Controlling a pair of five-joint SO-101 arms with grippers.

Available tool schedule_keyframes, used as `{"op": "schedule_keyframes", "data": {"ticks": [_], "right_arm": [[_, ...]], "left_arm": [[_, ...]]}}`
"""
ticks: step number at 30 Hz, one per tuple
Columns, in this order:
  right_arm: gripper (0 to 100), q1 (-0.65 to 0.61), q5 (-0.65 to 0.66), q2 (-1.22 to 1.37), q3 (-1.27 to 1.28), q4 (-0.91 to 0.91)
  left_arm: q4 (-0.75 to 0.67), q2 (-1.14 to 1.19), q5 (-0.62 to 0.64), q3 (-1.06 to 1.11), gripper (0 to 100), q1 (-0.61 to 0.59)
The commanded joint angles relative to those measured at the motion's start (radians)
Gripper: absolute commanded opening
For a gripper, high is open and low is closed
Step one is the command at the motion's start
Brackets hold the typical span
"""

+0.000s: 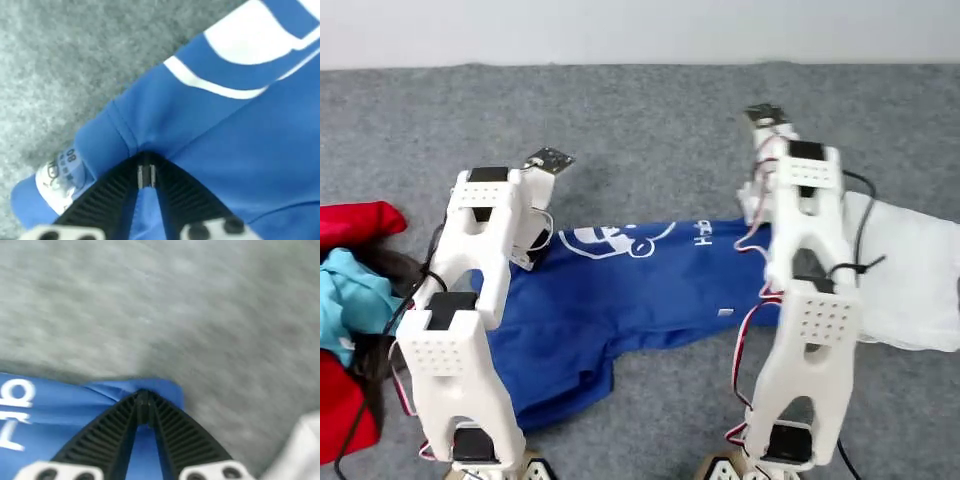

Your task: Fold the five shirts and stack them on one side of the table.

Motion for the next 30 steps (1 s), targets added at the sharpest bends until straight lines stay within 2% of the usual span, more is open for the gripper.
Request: {"op": "schedule_keyframes", "data": {"ticks": [1, 8, 15, 18, 25, 30], "right_arm": [[1.0, 0.105, -0.002, -0.012, -0.083, 0.058], [1.0, 0.124, -0.003, -0.012, -0.235, 0.269], [1.0, 0.045, -0.003, -0.012, -0.468, 0.483], [1.0, 0.019, -0.003, -0.028, -0.497, 0.492], [1.4, -0.025, -0.003, -0.174, -0.270, 0.492], [1.4, -0.061, 0.015, -0.340, -0.012, 0.490]], "left_arm": [[-0.009, -0.063, -0.002, -0.008, 1, -0.040], [0.026, -0.232, 0.003, -0.007, 1, 0.023], [0.043, -0.425, 0.008, -0.005, 1, 0.018], [0.074, -0.503, 0.008, -0.007, 1, 0.020], [0.169, -0.569, 0.008, -0.010, 1, 0.017], [0.229, -0.572, 0.008, -0.036, 1, -0.074]]}}
